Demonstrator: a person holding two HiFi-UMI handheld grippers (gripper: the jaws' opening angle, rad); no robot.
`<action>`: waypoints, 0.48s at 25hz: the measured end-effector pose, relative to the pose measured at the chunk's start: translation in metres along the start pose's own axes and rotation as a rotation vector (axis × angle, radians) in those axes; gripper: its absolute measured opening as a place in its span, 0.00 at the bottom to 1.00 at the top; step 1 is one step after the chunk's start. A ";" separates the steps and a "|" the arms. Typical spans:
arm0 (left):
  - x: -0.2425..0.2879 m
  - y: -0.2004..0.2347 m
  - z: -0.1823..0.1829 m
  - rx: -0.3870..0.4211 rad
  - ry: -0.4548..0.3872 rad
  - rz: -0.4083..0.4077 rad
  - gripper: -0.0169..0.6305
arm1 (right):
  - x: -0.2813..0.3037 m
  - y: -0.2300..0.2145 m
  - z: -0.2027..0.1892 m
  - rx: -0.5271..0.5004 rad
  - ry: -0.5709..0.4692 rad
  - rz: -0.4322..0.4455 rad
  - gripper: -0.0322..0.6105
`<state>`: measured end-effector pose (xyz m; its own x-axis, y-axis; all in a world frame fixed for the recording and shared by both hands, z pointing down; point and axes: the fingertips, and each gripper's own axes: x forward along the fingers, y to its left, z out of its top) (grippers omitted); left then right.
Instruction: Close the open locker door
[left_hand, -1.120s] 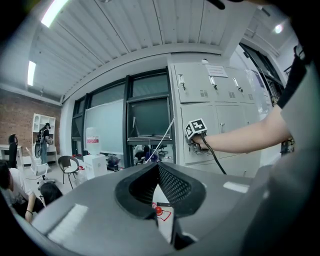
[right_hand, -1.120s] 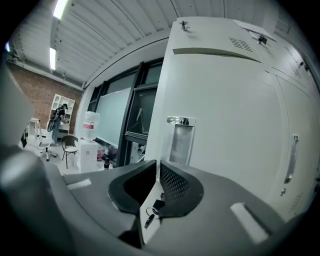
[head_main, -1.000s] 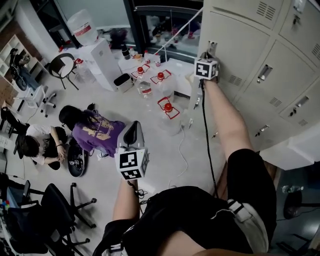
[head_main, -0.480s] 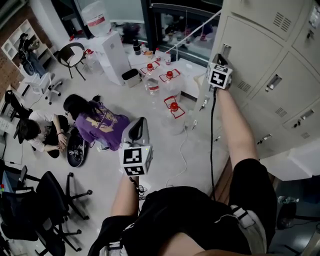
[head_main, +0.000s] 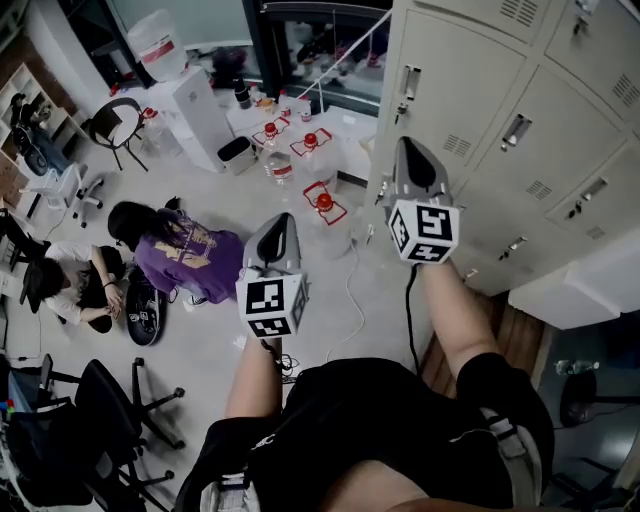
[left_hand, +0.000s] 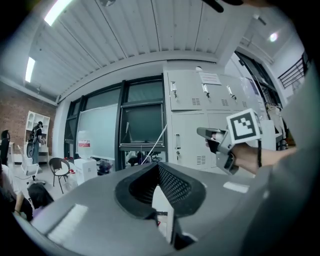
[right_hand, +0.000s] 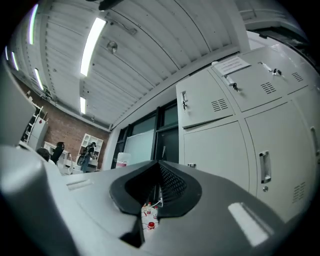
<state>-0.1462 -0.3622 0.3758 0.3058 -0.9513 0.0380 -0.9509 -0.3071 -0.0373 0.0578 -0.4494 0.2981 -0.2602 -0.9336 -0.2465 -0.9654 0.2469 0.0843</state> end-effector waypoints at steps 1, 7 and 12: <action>0.001 -0.007 0.001 0.000 -0.004 -0.010 0.03 | -0.016 0.005 -0.004 0.005 0.008 0.005 0.06; 0.002 -0.048 -0.002 0.004 -0.010 -0.062 0.03 | -0.089 0.025 -0.037 0.053 0.093 0.038 0.06; -0.003 -0.075 -0.002 0.008 -0.012 -0.090 0.03 | -0.111 0.022 -0.043 0.073 0.125 0.048 0.06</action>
<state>-0.0759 -0.3364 0.3801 0.3910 -0.9199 0.0295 -0.9190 -0.3919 -0.0419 0.0661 -0.3520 0.3688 -0.3060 -0.9443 -0.1212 -0.9519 0.3057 0.0215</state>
